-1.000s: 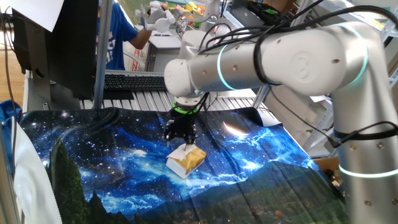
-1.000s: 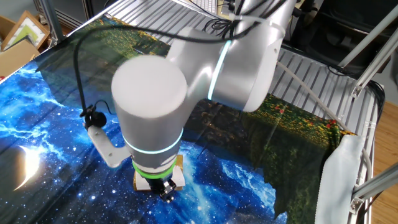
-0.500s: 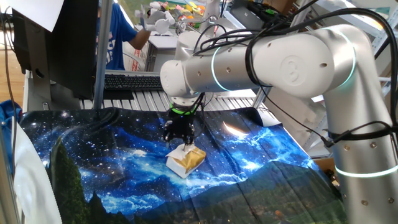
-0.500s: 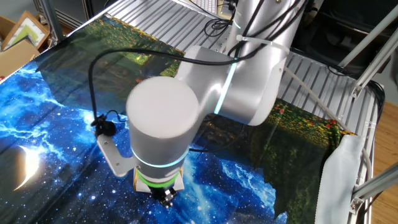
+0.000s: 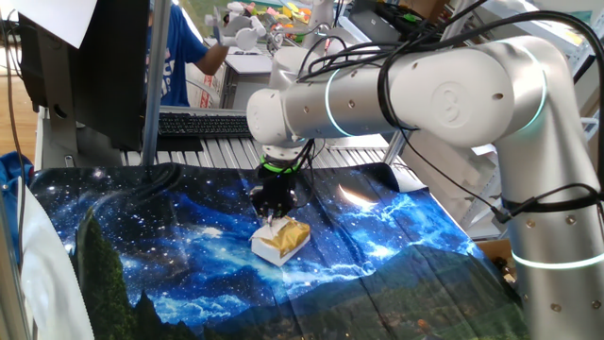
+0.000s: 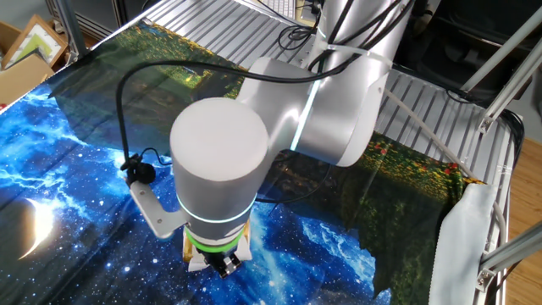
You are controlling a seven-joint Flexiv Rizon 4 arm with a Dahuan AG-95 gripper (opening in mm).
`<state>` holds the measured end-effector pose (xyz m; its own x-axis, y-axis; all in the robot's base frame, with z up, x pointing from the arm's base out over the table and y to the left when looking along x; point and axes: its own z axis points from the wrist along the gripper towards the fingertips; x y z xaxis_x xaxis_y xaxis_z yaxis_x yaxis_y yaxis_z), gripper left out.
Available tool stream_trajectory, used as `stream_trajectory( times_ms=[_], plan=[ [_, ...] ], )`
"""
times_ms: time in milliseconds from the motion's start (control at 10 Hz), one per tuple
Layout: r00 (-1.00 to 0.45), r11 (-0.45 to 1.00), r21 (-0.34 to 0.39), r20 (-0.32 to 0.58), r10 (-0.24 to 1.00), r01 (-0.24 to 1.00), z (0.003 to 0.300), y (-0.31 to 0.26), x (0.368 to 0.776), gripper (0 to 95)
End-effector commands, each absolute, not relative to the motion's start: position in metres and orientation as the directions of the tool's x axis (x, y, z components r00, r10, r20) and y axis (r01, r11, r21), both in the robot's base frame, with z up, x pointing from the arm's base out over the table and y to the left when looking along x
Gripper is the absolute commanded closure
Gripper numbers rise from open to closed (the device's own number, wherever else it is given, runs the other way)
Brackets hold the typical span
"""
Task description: Pull out a napkin
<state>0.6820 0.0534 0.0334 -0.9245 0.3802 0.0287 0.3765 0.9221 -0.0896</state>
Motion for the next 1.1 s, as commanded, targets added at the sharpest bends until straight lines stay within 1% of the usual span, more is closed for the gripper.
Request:
stream_trajectory(
  times_ms=[100,200,300,500,700,1100],
  plan=[
    [-0.925,0.924,-0.079,0.051,0.377,0.373,0.035,0.053,0.684,95.0],
    [-0.925,0.928,-0.064,0.085,0.370,0.366,0.040,0.051,0.684,95.0],
    [-0.926,0.930,-0.061,0.094,0.366,0.361,0.042,0.050,0.685,95.0],
    [-0.928,0.937,-0.057,0.130,0.350,0.346,0.070,0.040,0.682,95.0],
    [-0.925,0.936,-0.041,0.141,0.352,0.350,0.082,0.035,0.677,95.0],
    [-0.917,0.925,-0.062,0.118,0.380,0.375,0.073,0.042,0.676,95.0]
  ],
)
